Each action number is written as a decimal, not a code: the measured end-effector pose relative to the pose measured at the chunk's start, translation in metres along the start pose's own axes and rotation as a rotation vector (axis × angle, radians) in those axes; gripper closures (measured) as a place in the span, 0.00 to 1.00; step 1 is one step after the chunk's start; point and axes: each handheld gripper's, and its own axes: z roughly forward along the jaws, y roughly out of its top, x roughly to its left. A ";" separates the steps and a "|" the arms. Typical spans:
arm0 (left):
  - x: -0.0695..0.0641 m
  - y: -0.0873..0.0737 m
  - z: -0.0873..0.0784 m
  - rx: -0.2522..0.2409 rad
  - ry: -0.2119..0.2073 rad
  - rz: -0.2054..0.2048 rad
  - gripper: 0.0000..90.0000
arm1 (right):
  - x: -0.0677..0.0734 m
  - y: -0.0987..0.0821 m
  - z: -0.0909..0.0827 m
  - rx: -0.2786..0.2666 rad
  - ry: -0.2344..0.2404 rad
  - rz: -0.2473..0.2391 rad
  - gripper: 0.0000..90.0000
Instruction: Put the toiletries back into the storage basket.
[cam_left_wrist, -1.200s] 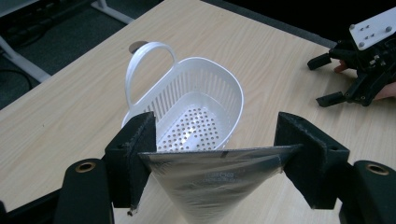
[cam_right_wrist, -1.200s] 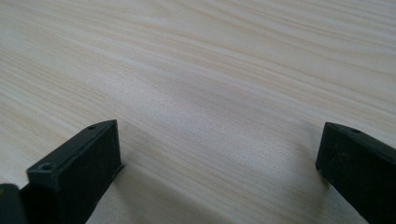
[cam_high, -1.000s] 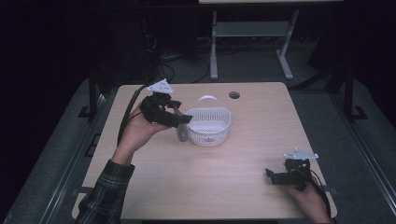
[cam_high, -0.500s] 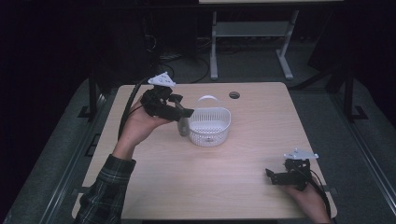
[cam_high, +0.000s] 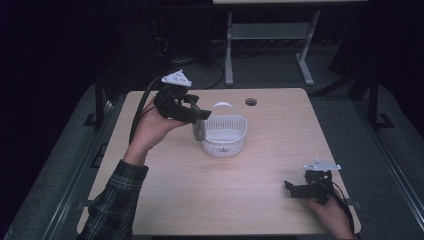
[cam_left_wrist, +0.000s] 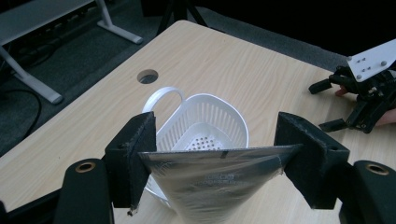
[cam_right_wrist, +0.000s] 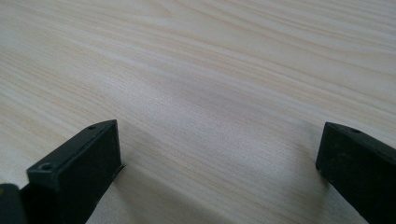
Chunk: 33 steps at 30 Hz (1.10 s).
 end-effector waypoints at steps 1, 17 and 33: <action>0.000 0.000 0.001 -0.004 -0.001 -0.003 0.33 | 0.000 0.000 0.000 0.000 0.000 0.000 0.00; 0.005 0.005 0.019 -0.026 0.009 -0.007 0.33 | 0.000 0.000 0.000 0.000 0.001 0.000 0.00; 0.018 -0.004 0.047 0.002 0.026 -0.023 0.33 | 0.000 0.000 0.000 0.000 0.001 -0.001 0.00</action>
